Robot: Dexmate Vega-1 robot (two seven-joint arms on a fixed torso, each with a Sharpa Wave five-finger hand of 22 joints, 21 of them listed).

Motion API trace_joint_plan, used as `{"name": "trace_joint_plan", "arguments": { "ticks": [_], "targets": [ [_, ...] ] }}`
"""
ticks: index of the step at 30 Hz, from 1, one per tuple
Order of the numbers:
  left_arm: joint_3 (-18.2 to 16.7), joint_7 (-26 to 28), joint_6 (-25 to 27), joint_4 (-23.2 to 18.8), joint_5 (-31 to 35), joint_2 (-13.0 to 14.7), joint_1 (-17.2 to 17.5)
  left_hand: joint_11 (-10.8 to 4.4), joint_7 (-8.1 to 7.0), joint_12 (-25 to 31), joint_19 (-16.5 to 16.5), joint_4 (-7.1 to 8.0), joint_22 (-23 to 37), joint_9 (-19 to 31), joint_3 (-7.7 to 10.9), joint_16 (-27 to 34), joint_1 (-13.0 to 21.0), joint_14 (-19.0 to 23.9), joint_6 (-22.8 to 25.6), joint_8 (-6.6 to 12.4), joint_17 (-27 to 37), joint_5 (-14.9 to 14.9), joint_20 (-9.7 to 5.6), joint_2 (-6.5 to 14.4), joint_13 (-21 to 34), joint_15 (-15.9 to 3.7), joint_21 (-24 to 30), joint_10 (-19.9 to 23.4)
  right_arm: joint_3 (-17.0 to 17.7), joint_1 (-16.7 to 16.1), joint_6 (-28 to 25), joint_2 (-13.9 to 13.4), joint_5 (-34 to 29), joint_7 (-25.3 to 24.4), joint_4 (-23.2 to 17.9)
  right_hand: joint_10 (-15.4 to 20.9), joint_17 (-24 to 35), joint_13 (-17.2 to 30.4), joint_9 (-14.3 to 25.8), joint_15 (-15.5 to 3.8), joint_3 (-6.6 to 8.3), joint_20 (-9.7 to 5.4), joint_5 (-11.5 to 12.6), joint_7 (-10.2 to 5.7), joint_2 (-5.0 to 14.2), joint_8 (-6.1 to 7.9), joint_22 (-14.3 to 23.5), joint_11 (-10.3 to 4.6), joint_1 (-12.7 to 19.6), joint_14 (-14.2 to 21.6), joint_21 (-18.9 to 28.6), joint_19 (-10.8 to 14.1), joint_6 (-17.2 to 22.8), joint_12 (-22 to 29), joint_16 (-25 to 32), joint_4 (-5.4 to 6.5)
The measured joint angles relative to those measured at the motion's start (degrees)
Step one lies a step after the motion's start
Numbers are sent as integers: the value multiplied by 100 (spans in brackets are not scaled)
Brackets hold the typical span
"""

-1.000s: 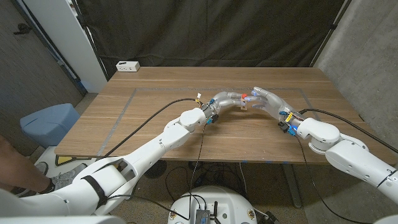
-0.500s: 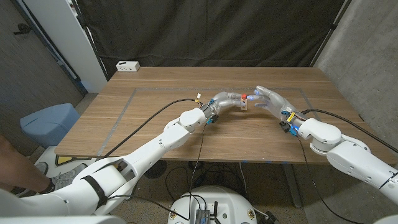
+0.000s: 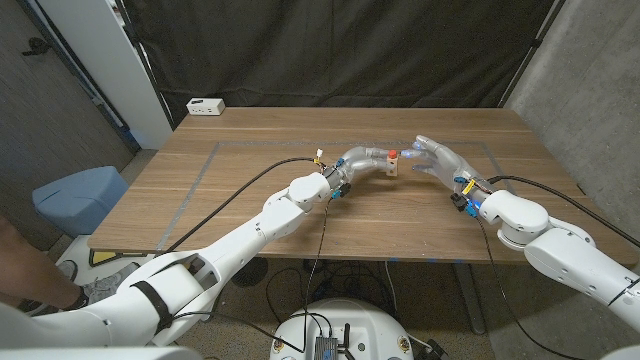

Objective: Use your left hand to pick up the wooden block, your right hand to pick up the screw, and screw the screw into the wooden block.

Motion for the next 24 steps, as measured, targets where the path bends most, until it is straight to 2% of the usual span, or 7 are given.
{"name": "trace_joint_plan", "arguments": {
  "ticks": [3, 13, 17, 24],
  "targets": [
    [0, -4, -13, 1, 10, 2, -6, 0, -1, 0, 0, 0, 0, 3, 0, 0, 0, 0, 1, 0, 0, 0, 0, 0, 0, 0, 0, 0, -2, 42, -1, 39, -24, -14, 26, -90, 0, 0, 0, -10, 0, 19, 0, -32, 0, -69, 0, -48, 0, -21, -31, -19, -122, -21, -36, 0],
    [-1, -5, -15, -6, 27, 17, -13, 0, -7, 0, 0, 0, 0, 4, 0, 0, 0, 0, 7, -1, 0, -2, 0, 0, 0, 0, 0, 0, -69, 147, -13, 96, -86, -27, 91, -388, 1, 0, 27, 43, 0, 40, 0, -77, -22, -195, 0, -35, 22, -211, -102, -147, -495, -65, -115, 0],
    [-3, -6, -15, -23, 27, 23, -12, 0, -7, 0, 0, 0, 0, 3, 0, 0, 0, 0, 8, -2, 0, -6, 0, 0, 0, 0, 0, 0, -101, 200, -31, 101, -91, 21, 117, -543, 16, -1, 22, 93, 0, 64, 0, -102, -26, -238, 0, 73, 18, -344, -155, -333, -695, -70, -120, 0],
    [-6, -4, 3, -58, 28, 37, -3, 0, -7, 0, 0, 0, 0, 2, 0, 0, 0, 0, 8, -3, 0, -7, 0, 0, 0, 0, 0, 0, -170, 294, -50, 101, -92, 139, 184, -754, 16, -1, 10, 102, -25, 86, 0, -135, -46, -279, 0, 39, -3, -353, -156, -506, -933, -108, -158, 25]
  ]
}}
